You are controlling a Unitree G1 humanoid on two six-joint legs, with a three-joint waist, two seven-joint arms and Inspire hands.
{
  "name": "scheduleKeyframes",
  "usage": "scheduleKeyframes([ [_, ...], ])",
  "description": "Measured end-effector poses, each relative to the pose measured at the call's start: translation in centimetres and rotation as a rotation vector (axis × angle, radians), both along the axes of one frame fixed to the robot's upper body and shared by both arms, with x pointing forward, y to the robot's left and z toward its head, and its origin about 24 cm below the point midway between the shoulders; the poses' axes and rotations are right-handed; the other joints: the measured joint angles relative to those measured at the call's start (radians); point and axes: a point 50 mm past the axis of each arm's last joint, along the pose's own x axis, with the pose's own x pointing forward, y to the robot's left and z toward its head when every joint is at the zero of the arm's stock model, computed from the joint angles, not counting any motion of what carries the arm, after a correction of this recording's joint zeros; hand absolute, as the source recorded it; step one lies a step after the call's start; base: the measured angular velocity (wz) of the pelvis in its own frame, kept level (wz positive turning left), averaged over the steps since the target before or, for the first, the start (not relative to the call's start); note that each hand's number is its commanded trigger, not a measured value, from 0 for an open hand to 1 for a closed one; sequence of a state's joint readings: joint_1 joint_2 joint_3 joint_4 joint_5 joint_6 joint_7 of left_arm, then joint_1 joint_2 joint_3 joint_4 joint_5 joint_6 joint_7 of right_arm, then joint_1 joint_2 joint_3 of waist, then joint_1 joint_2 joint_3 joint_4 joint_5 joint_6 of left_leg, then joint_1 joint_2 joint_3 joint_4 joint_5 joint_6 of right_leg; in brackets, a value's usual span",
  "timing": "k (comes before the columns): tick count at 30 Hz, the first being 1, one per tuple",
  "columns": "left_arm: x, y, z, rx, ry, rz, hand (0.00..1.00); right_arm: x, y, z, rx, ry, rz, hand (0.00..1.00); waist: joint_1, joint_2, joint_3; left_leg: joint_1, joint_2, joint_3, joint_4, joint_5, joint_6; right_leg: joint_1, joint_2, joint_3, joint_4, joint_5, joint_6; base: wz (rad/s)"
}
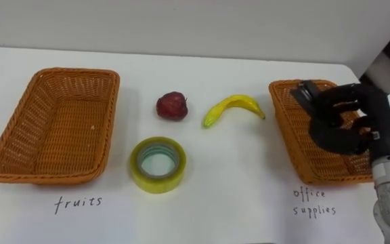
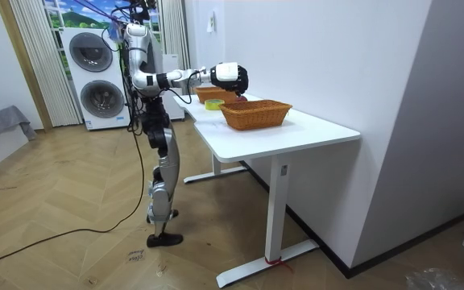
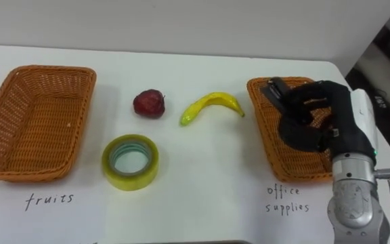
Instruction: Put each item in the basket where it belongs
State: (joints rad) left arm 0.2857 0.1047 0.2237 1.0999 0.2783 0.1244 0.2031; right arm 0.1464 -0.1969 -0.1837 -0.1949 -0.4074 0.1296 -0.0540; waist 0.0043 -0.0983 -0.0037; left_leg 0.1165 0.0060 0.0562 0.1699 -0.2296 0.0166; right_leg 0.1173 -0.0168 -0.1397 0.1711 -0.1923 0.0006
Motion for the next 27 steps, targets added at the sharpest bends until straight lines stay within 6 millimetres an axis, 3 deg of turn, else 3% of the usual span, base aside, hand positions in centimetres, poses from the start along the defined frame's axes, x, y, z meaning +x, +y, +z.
scheduleKeyframes([
  [4,-0.03,0.07,0.03,0.001,-0.002,0.006,0.0,-0.28,-0.05,-0.31,0.003,0.018,0.002,0.0,0.0,0.004,-0.0032,0.001,0.0,0.001,0.0,0.0,0.0,0.001,0.0,-0.001,0.0,0.0,0.0,0.0],
  [27,-0.08,0.21,0.16,0.009,-0.013,0.007,0.0,-0.3,0.11,-0.51,0.01,0.051,0.039,0.0,0.001,0.001,-0.0039,0.0,0.001,0.011,-0.004,0.0,0.0,-0.004,0.0,0.001,0.0,0.0,0.0,0.0],
])
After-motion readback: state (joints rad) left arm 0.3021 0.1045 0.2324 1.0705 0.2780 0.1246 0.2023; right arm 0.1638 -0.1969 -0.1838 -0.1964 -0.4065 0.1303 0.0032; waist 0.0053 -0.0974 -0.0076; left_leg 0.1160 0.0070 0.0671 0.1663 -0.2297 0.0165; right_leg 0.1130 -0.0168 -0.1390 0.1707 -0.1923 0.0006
